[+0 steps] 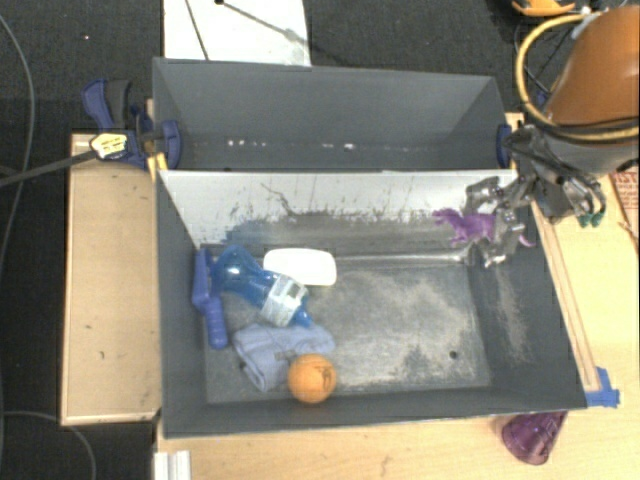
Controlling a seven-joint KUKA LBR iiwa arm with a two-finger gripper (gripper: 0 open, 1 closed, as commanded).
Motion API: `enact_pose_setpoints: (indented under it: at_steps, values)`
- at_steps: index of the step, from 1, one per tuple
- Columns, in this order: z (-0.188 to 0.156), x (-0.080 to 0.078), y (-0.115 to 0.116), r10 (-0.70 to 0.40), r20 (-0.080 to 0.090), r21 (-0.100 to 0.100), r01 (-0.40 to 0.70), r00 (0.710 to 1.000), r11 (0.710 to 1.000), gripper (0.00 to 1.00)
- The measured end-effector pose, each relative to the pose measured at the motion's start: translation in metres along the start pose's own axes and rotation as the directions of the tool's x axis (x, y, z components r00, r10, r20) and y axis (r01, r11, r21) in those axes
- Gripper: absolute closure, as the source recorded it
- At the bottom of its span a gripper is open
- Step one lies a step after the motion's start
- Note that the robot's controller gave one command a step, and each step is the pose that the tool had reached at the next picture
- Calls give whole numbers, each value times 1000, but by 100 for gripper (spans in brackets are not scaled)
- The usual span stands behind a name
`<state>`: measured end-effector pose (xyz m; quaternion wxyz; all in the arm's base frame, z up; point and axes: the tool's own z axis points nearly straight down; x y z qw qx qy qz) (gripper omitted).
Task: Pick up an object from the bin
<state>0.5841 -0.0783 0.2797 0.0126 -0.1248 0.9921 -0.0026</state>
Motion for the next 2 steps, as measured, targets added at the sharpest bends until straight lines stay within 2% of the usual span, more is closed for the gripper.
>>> enact_pose_setpoints:
  at_steps: [1, 2]
  values:
    - [-19, 1, 0, 11, 6, 2, -11, 1000, 1000, 100]
    - [-24, 51, -40, -223, 3, 1, 223, 975, 975, 100]
